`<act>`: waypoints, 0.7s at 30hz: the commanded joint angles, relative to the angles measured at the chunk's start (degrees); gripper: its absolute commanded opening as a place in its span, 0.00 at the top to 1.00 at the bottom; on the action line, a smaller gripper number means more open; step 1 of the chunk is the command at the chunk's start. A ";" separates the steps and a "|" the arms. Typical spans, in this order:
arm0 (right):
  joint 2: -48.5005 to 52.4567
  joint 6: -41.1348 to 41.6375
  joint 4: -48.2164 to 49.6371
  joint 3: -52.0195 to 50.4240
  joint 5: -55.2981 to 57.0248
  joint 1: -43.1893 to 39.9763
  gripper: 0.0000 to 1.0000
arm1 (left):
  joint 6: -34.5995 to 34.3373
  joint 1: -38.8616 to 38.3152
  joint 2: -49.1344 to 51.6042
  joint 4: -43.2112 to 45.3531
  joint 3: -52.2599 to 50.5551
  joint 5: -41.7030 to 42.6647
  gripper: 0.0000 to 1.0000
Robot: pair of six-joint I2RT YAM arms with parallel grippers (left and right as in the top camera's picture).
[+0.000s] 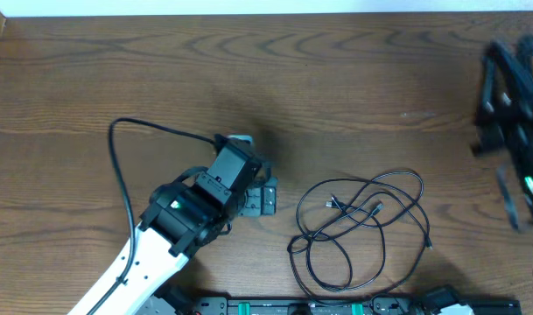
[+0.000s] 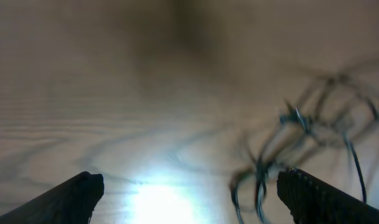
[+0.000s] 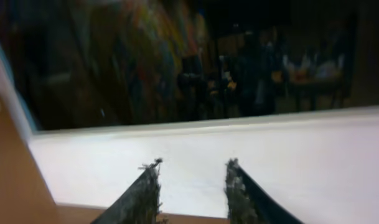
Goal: Untangle cables
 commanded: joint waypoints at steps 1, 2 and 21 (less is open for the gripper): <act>6.82 17.99 -3.30 -1.55 -3.80 -0.04 0.61 | -6.97 -0.07 -2.16 0.57 0.96 -8.85 0.04; 8.44 19.82 -5.18 -1.55 -5.49 0.13 0.60 | -6.97 -0.07 -2.89 0.79 0.96 -8.83 0.04; 14.91 20.24 -41.46 -1.55 9.55 -2.69 0.27 | 13.05 -1.16 5.09 8.00 -2.01 18.14 0.16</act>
